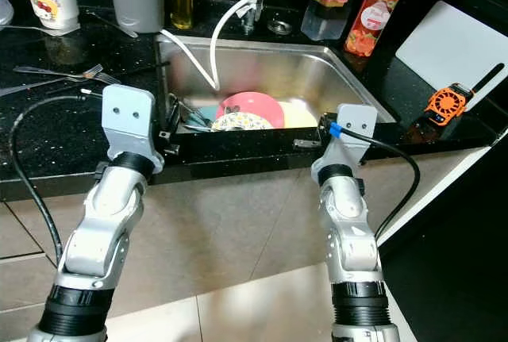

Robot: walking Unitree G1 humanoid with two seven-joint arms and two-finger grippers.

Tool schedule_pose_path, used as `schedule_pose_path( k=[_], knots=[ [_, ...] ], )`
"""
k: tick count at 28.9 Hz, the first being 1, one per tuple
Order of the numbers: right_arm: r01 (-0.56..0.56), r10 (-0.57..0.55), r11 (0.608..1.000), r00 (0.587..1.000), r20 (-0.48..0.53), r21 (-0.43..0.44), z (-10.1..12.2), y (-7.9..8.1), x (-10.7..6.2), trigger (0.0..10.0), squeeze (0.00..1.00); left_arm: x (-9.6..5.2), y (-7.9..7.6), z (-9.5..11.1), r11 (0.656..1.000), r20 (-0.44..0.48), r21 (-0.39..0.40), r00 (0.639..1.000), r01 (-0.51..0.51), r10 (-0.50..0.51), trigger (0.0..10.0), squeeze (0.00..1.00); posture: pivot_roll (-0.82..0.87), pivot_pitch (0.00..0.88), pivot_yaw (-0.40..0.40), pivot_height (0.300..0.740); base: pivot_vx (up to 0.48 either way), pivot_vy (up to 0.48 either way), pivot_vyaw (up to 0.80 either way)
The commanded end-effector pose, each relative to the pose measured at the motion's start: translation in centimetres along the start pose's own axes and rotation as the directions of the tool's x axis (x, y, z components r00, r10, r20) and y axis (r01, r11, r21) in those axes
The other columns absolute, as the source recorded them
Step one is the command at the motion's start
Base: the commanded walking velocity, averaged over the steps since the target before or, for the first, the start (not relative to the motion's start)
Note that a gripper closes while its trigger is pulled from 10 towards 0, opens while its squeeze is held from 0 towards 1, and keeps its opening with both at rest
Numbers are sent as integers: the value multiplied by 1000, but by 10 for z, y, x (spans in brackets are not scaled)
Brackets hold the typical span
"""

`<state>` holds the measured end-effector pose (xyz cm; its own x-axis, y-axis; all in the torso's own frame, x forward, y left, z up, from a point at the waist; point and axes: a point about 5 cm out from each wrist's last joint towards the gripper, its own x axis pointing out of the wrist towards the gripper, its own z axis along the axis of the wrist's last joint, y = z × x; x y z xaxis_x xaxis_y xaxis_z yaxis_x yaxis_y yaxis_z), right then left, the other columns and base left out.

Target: Kitchen organization

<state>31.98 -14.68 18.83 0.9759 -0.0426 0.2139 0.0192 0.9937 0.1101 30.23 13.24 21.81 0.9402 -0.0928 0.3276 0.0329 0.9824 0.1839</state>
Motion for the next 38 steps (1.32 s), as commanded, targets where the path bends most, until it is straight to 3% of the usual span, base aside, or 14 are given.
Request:
schedule_pose_path(
  k=[1, 24, 26, 32, 38],
  knots=[
    [9, -9, 1000, 1000, -16, -6, -3, -3, 0, 10000, 0, 0, -4, 0, 1000, 3, -3, 1000, 9, -9, 10000, 0, 196, 1, -178, 740, 0, 0, 0],
    [1, 0, 1000, 1000, -17, 11, -6, 4, 4, 10000, 0, 5, -2, 2, 1000, 12, 9, 1000, 12, -12, 10000, 0, 211, 0, -177, 740, 0, 0, 0],
    [-5, 5, 1000, 1000, -8, -4, -3, -2, 7, 10000, 0, 3, -2, 2, 1000, 17, 4, 1000, -3, 2, 10000, 0, 222, 0, -210, 740, 0, 0, 0],
    [-16, 16, 1000, 1000, 16, -22, 6, -3, 14, 10000, 0, 3, -2, 0, 1000, 12, -5, 1000, -19, 19, 10000, 0, 194, 0, -207, 740, 0, 0, 0],
    [9, -8, 1000, 1000, 20, -20, 7, -8, 8, 10000, 0, 5, -8, 1, 1000, 18, -9, 1000, 12, -12, 10000, 0, 190, 0, -189, 740, 0, 0, 0]
  ],
)
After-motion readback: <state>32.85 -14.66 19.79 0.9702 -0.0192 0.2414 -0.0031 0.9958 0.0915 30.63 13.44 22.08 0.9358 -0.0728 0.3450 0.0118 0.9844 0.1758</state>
